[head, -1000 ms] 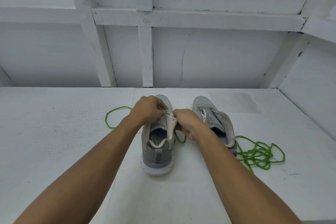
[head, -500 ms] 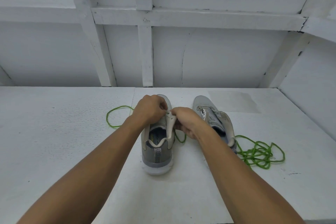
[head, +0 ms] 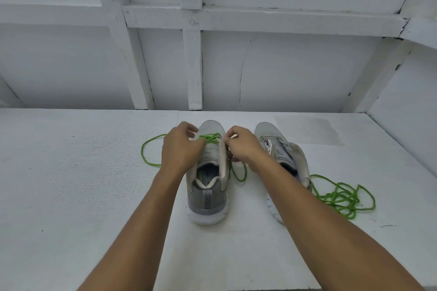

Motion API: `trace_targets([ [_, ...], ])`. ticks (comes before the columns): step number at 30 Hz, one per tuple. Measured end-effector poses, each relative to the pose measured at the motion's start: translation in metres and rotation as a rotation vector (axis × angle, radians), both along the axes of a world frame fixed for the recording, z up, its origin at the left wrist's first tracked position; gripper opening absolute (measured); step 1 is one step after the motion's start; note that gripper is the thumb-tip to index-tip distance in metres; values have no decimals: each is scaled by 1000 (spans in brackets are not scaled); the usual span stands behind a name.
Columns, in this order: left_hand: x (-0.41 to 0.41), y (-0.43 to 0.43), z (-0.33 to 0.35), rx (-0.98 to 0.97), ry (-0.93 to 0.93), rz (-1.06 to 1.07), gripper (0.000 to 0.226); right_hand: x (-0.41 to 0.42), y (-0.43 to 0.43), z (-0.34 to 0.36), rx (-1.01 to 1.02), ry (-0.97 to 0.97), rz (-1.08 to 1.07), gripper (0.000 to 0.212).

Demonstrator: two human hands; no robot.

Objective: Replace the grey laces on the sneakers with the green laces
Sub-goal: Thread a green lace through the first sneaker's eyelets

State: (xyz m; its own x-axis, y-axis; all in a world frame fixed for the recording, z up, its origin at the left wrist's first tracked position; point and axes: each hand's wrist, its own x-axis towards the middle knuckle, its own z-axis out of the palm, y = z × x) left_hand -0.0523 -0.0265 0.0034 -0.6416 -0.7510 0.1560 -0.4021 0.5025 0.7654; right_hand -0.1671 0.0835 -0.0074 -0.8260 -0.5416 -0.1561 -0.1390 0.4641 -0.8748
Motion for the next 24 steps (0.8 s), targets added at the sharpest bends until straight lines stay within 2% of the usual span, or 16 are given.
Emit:
trace_targets([
  [2,12,4,-6,114,35,17,19,-1,1,2,42,87,25,16],
  [4,20,11,-14,171,69,6,21,-4,2,9,72,148,41,17],
  [7,24,16,-21,156,119,26,30,-15,2,22,116,211,8,19],
  [9,25,16,-22,150,127,40,33,-26,5,39,28,185,-93,23],
  [11,24,15,-25,132,119,38,33,-46,12,67,-312,-65,-305,29],
  [13,23,15,-27,117,104,52,35,-64,22,97,-894,-450,-459,27],
  [14,22,13,-30,121,106,62,36,-69,26,104,-1081,-525,-478,24],
  [15,22,12,-33,136,119,70,37,-70,27,106,-1116,-482,-465,21],
  [16,22,11,-36,155,136,79,39,-66,26,104,-995,-309,-432,19],
  [17,22,11,-37,177,149,89,39,-59,23,96,-768,-59,-365,19],
  [19,22,11,-39,209,165,100,39,-36,16,67,-188,424,-25,20],
  [21,22,13,-39,219,171,106,39,-14,8,33,278,603,323,22],
  [22,22,14,-38,222,174,107,39,-8,5,22,402,645,365,23],
  [24,22,14,-38,233,181,113,38,-2,3,15,482,729,327,20],
])
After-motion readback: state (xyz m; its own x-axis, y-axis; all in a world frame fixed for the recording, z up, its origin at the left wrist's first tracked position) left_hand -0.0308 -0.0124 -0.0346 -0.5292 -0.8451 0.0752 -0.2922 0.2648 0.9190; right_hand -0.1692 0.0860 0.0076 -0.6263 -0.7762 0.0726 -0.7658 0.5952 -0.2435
